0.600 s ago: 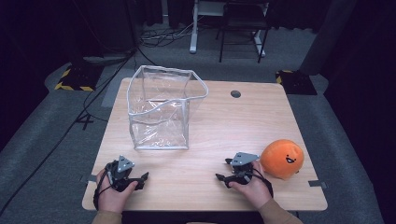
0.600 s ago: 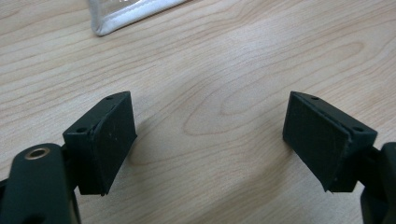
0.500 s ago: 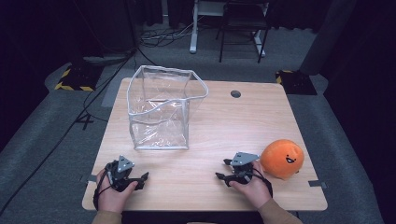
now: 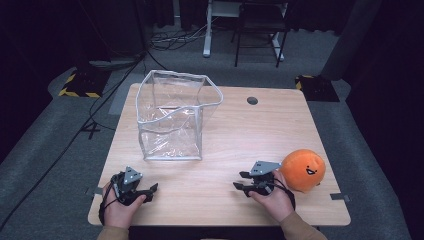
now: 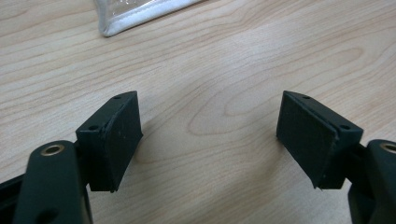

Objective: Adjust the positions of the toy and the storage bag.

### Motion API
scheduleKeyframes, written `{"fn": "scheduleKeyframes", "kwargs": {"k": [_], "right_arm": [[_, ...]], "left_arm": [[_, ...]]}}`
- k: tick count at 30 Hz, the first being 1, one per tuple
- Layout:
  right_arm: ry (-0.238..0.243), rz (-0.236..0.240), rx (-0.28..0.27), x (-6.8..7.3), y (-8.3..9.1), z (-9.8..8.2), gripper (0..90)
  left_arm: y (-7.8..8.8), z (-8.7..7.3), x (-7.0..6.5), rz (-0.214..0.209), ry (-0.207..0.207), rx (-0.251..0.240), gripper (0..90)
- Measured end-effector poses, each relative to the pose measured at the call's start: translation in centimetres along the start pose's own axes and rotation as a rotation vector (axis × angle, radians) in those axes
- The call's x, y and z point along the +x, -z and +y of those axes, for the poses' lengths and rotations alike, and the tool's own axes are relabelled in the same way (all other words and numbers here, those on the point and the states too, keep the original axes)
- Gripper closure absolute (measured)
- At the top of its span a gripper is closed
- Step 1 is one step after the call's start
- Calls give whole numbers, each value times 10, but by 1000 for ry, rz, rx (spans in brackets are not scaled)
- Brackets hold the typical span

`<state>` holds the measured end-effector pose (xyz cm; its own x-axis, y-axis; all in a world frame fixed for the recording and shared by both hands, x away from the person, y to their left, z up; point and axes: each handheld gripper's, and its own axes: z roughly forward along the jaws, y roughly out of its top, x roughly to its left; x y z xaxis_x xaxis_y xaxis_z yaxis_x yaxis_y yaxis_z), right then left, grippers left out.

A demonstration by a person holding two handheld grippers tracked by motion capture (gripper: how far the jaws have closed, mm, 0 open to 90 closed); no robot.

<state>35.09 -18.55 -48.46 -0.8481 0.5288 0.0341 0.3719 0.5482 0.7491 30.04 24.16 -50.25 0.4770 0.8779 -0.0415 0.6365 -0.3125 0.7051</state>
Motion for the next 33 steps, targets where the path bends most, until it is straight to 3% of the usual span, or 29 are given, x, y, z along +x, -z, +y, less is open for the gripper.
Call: {"fn": "scheduleKeyframes", "kwargs": {"k": [6,12,18,22,28,33], "right_arm": [[8,30,26,-3,7,16,586],[30,38,-1,-5,5,35,604],[37,50,-41,-10,1,57,607],[60,55,-68,-13,-8,80,643],[47,84,-108,-14,-25,90,677],[52,68,-137,-17,-38,96,679]], "left_arm": [[10,0,-4,-8,-8,-42,243],[19,-7,-8,-26,1,-62,210],[30,-16,-7,-1,24,-80,207],[34,-22,-5,29,30,-56,242],[36,-26,2,54,62,-66,286],[35,-24,4,61,65,-75,289]]}}
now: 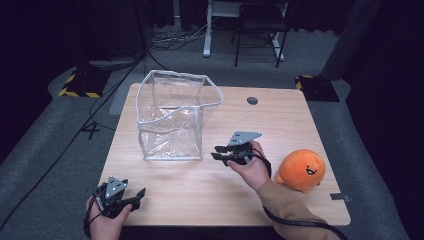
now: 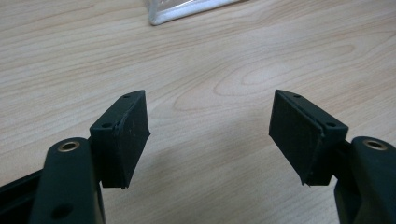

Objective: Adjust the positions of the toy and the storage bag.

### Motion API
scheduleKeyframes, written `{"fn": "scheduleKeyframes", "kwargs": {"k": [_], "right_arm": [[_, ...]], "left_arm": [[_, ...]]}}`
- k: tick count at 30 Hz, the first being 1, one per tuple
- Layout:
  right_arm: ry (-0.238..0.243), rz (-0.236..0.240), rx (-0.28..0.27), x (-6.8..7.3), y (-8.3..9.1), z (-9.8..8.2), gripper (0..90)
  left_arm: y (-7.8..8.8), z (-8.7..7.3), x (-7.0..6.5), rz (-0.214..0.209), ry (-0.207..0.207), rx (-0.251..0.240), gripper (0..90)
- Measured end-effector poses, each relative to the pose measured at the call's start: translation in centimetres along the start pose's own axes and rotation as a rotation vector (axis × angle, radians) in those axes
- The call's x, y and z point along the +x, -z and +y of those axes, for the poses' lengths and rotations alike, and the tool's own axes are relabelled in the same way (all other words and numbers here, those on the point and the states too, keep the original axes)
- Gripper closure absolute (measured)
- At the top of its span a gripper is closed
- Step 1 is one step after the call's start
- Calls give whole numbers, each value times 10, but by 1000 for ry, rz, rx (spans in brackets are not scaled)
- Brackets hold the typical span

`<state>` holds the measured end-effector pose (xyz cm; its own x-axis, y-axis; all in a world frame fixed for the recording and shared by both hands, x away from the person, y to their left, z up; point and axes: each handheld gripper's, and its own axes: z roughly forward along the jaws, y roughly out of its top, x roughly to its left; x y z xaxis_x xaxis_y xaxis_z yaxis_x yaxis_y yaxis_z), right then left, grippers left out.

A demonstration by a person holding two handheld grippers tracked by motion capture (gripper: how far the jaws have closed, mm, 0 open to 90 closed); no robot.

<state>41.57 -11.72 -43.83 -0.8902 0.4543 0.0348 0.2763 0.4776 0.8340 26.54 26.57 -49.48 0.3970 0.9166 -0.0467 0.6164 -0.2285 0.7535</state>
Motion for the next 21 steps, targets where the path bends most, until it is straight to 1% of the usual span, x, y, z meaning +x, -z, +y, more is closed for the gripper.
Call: {"fn": "scheduleKeyframes", "kwargs": {"k": [2,3,4,5,6,7,8,10,14,16,17,19,21], "right_arm": [[-4,3,-20,-2,-4,2,658],[-4,-9,-67,-4,-6,3,638],[-4,-9,-67,-4,-6,3,638],[-3,-14,-80,-5,-8,3,641],[-12,-10,-94,-6,-13,4,639],[-12,-10,-94,-6,-13,4,639],[-16,-6,-97,-6,-19,4,637],[-4,-19,-91,-5,-25,6,635],[8,-27,-102,-4,-33,10,632],[8,-27,-102,-4,-35,10,634],[9,-26,-101,-3,-38,12,647],[12,-26,-98,-3,-40,13,649],[0,-16,-107,-3,-43,15,662]], "left_arm": [[-2,1,0,-4,-5,8,289],[-3,1,0,-2,-8,7,288],[-4,1,0,0,-13,10,288],[-5,1,-1,0,-13,8,287],[-6,2,-1,-1,-15,9,284],[-6,2,-1,-1,-19,7,284],[-7,2,-1,-2,-18,6,281],[-8,3,-1,-7,-19,7,280],[-9,3,1,-11,-19,12,282],[-10,3,1,-10,-16,12,282],[-10,4,2,-8,-18,13,284],[-12,6,1,-9,-23,11,286],[-14,8,1,-12,-32,11,287]]}}
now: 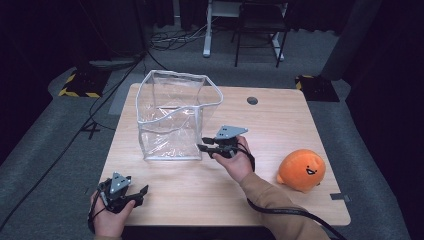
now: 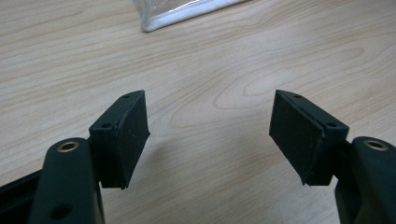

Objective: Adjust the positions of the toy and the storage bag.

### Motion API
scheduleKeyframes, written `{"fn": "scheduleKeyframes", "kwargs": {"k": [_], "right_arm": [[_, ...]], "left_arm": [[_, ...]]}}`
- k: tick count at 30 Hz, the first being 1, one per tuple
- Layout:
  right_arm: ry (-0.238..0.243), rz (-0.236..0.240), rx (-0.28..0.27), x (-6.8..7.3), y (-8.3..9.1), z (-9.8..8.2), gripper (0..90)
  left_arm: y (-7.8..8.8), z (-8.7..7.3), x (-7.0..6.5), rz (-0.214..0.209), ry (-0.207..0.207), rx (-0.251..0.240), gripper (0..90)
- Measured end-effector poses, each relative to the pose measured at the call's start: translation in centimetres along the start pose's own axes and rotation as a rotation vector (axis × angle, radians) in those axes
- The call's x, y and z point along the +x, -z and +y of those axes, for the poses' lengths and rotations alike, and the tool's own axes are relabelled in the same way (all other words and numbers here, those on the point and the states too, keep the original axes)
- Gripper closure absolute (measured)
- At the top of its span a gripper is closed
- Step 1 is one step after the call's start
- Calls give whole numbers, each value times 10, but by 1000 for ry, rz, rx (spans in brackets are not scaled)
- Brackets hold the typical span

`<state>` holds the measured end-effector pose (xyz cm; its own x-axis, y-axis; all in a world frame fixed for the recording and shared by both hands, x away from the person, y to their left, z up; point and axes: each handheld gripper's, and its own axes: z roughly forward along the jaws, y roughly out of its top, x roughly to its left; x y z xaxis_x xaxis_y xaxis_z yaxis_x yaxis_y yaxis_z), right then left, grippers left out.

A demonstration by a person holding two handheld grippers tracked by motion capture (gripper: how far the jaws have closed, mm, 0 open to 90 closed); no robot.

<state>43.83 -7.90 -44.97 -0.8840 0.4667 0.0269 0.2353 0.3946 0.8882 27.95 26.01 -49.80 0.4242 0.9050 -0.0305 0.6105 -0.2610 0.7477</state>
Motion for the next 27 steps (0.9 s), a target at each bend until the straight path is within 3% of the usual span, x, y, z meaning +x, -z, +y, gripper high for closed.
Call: {"fn": "scheduleKeyframes", "kwargs": {"k": [3,6,9,11,13,14,21,27], "right_arm": [[11,-1,9,-1,-6,3,712],[30,0,27,-2,-10,5,829],[30,-12,37,-1,-9,6,864],[14,-14,35,-2,-5,5,874],[-43,2,9,-5,0,0,884],[-48,6,7,-4,2,-1,900],[-24,-4,14,1,17,1,900],[-17,-55,14,3,9,13,690]], "left_arm": [[-2,2,0,-10,1,-9,290],[-2,4,0,-8,0,-15,291],[-3,7,0,-4,1,-26,291],[-4,10,-1,3,-25,-32,287],[-6,13,-3,17,-61,-29,284],[-8,14,-4,14,-65,-30,282],[-19,24,-6,12,-57,-44,281],[-23,31,-6,9,-57,-60,282]]}}
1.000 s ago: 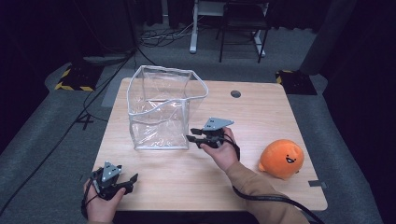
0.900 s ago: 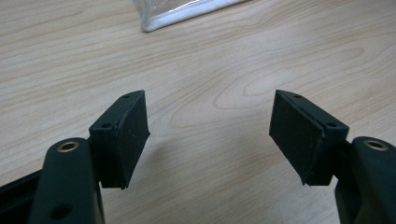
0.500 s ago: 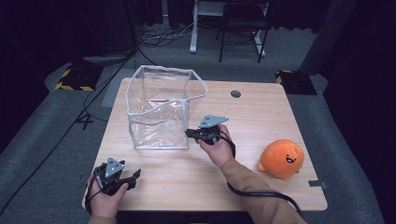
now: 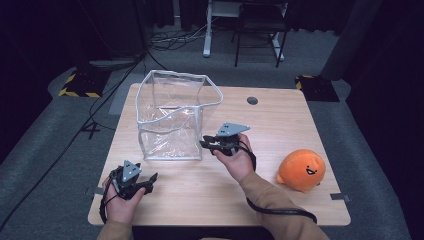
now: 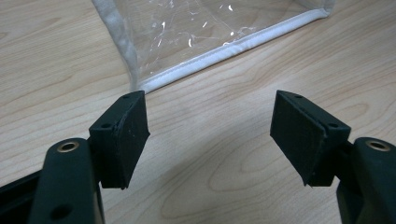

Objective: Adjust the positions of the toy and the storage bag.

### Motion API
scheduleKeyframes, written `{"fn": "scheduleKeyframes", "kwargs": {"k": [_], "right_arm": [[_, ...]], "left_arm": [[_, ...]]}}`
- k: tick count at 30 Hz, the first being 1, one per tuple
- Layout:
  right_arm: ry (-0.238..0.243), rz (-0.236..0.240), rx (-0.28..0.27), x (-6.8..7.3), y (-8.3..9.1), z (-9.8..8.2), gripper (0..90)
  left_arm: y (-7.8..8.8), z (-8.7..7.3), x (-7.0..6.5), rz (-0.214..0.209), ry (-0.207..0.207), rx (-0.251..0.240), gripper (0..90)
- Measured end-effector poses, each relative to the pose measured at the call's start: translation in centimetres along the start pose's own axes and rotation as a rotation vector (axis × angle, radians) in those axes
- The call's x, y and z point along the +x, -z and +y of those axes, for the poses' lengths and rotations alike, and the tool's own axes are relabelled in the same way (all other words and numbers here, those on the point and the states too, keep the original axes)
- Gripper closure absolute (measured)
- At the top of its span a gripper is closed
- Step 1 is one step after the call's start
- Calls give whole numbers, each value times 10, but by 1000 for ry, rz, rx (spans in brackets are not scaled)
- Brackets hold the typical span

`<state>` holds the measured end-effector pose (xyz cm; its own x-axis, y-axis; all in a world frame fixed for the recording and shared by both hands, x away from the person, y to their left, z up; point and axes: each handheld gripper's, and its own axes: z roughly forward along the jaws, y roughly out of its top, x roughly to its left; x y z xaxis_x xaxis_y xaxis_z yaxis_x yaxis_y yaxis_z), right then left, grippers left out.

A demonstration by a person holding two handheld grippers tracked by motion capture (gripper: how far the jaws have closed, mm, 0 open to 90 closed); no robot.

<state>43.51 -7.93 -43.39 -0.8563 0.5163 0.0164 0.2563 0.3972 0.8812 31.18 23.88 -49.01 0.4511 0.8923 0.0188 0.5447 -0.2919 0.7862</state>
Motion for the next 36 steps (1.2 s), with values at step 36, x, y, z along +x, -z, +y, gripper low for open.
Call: {"fn": "scheduleKeyframes", "kwargs": {"k": [36], "right_arm": [[-35,73,81,26,81,-42,881]], "left_arm": [[-4,4,-26,-31,-78,0,280]]}}
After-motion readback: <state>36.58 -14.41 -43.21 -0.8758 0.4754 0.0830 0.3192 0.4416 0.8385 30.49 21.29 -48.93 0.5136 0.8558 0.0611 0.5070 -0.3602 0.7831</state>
